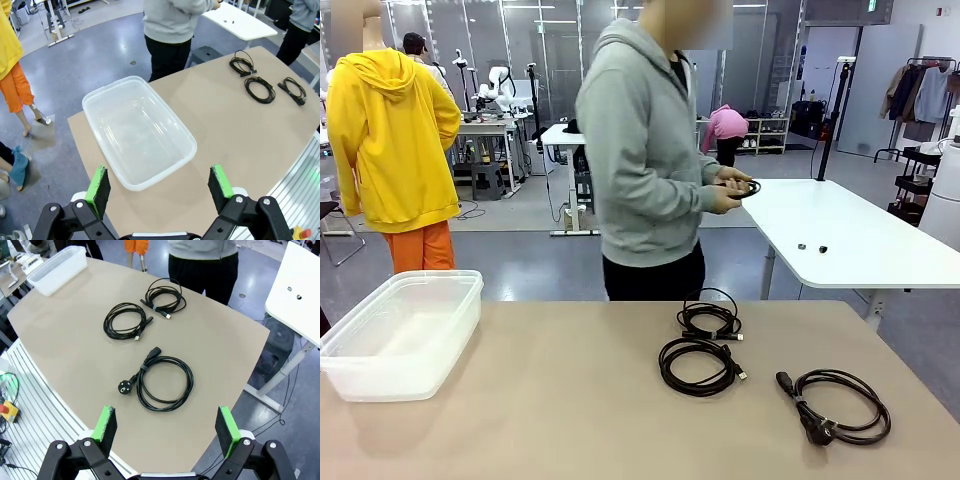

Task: Organize and store the cables.
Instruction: Place the Power Cable into the Organizing box.

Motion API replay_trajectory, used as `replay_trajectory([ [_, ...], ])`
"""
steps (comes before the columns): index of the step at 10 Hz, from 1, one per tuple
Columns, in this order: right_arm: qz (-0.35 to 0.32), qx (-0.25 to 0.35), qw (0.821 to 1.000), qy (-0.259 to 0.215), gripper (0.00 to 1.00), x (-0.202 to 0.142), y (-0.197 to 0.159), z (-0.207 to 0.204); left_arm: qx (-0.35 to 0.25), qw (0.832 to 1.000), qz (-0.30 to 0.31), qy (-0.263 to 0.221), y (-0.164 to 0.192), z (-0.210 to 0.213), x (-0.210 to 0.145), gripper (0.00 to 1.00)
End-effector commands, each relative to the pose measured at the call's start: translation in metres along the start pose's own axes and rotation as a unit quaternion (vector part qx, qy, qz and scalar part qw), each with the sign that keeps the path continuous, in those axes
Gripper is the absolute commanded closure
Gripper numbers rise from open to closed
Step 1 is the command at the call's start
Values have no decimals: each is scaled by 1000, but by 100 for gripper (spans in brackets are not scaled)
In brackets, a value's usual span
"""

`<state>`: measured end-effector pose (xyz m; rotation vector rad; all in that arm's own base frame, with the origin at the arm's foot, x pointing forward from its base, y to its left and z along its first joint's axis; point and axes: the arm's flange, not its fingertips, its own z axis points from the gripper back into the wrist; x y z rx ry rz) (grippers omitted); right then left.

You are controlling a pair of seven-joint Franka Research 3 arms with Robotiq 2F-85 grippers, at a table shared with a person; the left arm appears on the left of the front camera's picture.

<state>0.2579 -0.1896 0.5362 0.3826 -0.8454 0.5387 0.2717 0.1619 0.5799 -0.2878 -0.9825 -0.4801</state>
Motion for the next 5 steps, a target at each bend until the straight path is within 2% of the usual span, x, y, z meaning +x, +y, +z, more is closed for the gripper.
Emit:
replay_trajectory([
  [1, -37, -21, 996, 77, 0, 28, 11, -23, 0, 1000, -1, 1, 0, -1, 0, 0],
  [3, -57, 0, 984, 170, 0, 50, 25, -95, 0, 1000, -1, 1, 0, -1, 0, 0],
  [5, -86, 20, 973, 215, 0, 56, 37, -150, 0, 1000, -1, 1, 0, -1, 0, 0],
])
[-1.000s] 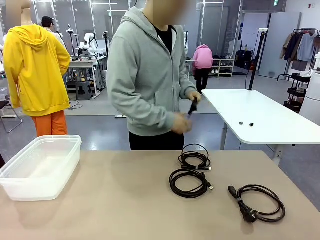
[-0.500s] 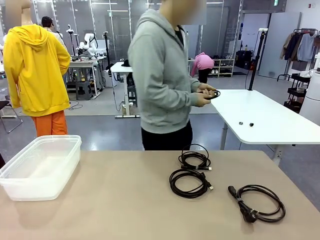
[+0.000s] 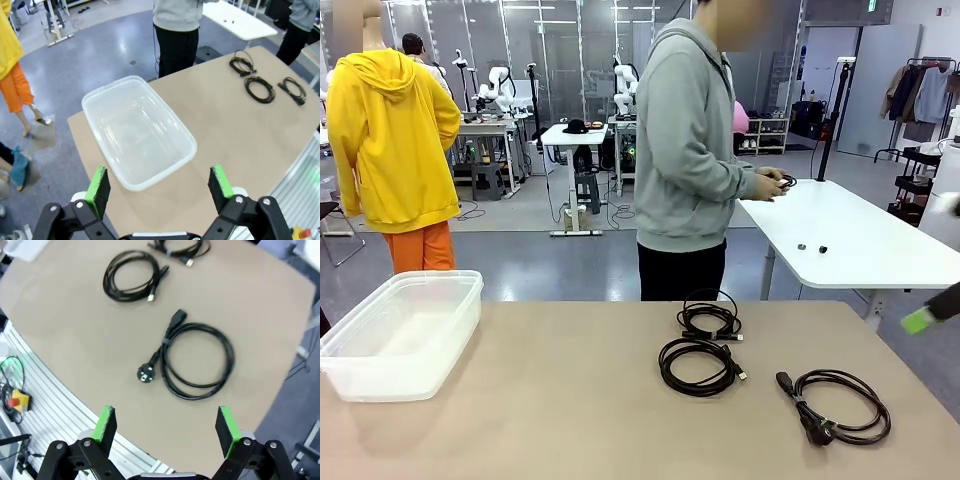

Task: Organize and store the cables.
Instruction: Place the Power Cable into the Organizing box.

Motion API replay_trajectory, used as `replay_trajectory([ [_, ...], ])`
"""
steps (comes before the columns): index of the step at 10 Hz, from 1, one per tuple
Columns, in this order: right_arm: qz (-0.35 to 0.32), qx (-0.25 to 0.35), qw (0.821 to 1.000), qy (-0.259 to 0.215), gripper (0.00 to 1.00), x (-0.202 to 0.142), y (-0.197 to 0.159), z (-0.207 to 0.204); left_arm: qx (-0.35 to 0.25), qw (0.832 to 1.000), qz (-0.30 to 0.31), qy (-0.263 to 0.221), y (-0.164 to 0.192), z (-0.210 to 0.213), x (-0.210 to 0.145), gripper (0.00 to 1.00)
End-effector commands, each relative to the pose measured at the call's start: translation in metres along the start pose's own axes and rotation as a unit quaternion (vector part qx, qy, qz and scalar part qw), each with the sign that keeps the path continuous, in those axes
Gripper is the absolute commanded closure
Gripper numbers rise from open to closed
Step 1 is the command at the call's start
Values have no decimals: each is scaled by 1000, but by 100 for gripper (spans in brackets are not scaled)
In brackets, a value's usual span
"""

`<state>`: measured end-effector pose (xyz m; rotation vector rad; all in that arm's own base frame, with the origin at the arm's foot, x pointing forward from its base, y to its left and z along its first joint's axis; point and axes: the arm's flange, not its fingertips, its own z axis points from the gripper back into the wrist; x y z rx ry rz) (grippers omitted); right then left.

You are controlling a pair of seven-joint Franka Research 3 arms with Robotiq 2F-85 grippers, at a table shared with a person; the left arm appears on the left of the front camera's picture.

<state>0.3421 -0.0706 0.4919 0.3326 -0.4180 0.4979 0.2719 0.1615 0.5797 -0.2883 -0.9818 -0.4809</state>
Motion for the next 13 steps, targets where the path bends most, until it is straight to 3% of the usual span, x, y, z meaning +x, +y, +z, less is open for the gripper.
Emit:
replay_trajectory([
  [1, -47, -7, 998, 40, 0, 24, 2, -32, 1, 1000, -1, 1, 0, 0, 0, 0],
  [3, -67, -43, 993, 86, 0, 38, 17, -79, 1, 1000, -1, 1, 0, 0, 0, 0],
  [7, -107, -71, 984, 123, 0, 47, 38, -150, 1, 1000, -1, 1, 0, 0, 0, 0],
  [13, -139, -126, 972, 139, 0, 40, 41, -204, 1, 1000, -1, 1, 0, 0, 0, 0],
])
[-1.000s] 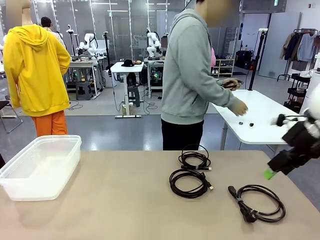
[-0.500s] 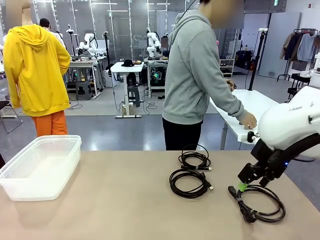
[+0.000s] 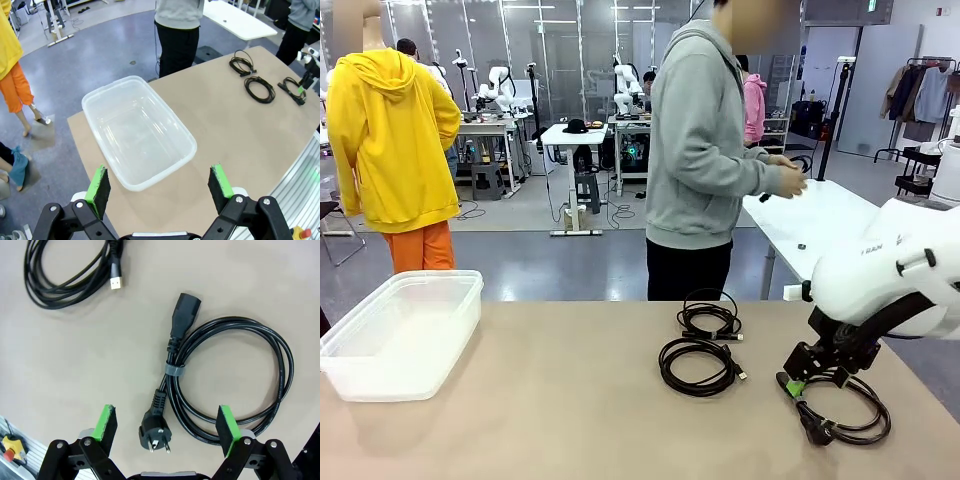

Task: Organize and store the cables.
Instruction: Place the Power Cable into the Organizing box.

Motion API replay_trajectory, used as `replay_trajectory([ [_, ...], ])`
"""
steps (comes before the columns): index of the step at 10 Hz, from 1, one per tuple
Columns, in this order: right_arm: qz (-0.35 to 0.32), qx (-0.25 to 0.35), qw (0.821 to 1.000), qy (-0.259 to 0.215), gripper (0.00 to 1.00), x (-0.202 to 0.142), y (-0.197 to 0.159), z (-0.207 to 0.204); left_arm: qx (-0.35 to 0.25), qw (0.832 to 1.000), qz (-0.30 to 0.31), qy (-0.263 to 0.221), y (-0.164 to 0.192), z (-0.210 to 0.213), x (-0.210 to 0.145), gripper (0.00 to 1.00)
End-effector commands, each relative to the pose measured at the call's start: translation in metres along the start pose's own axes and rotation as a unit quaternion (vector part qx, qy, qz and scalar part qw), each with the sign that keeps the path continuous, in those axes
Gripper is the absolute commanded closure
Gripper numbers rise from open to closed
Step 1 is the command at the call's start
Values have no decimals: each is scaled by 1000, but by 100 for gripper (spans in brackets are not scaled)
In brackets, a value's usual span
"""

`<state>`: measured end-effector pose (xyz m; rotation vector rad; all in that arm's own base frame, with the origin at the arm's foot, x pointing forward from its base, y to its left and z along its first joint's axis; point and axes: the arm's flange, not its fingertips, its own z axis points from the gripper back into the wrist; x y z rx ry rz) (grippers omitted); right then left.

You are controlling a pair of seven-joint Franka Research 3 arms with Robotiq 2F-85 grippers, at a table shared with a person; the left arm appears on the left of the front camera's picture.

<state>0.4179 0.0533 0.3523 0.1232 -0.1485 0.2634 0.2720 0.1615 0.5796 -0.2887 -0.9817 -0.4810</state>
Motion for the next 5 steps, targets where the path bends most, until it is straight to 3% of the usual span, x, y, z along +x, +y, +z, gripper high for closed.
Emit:
replay_trajectory([
  [1, -36, -45, 998, -4, 0, 0, 8, -18, 1, 1000, -1, 1, 0, 0, 0, 0],
  [5, -46, -54, 997, 9, 0, 2, 13, -39, 1, 1000, -1, 1, 0, 0, 0, 0],
])
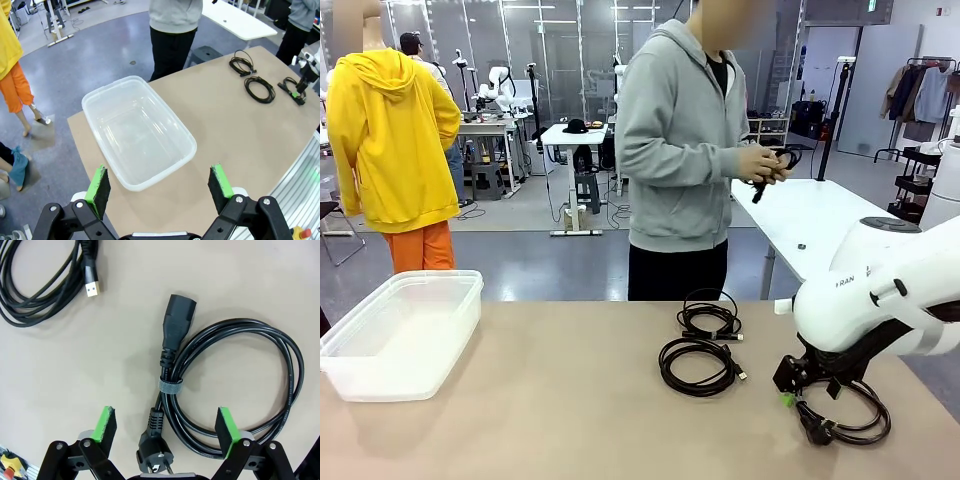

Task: Organize and store the cables.
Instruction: Place the Power Cable into the Organizing box.

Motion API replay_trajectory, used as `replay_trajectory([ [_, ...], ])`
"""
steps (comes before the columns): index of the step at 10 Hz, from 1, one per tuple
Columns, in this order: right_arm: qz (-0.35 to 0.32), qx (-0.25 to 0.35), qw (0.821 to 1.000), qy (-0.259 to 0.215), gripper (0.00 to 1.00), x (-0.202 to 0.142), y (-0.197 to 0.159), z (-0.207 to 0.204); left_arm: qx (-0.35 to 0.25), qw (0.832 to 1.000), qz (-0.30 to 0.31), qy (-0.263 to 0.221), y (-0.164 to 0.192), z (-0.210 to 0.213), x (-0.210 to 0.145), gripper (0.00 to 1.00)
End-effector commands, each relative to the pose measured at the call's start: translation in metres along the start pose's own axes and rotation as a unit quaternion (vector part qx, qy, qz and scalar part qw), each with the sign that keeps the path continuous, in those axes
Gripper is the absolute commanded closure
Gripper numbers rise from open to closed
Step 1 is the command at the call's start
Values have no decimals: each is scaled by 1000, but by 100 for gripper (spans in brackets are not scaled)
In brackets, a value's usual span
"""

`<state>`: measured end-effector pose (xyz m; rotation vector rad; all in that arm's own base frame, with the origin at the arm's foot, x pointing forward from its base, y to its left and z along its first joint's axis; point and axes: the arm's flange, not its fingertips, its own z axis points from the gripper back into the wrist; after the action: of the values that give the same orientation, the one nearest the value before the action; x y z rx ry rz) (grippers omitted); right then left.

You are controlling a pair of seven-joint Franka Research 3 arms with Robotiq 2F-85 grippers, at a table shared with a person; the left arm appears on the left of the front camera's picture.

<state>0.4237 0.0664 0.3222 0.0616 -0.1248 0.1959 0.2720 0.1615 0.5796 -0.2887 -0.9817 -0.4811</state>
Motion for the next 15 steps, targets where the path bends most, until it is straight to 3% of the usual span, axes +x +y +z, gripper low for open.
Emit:
replay_trajectory([
  [1, -17, -26, 1000, -2, 0, -1, 8, -12, 1, 1000, -1, 1, 0, 0, 0, 0],
  [8, -55, -30, 998, -4, 0, 16, 4, -26, 1, 1000, -1, 1, 0, 0, 0, 0],
  [9, -57, -32, 998, -5, 10, 18, 3, -25, 1, 1000, -1, 1, 0, 0, 0, 0],
  [12, -55, -35, 998, 8, 97, 17, 3, -25, 1, 1000, -1, 1, 0, 0, 0, 0],
  [15, -62, -43, 997, 6, 100, 17, 1, -27, 1, 1000, -1, 1, 0, 0, 0, 0],
])
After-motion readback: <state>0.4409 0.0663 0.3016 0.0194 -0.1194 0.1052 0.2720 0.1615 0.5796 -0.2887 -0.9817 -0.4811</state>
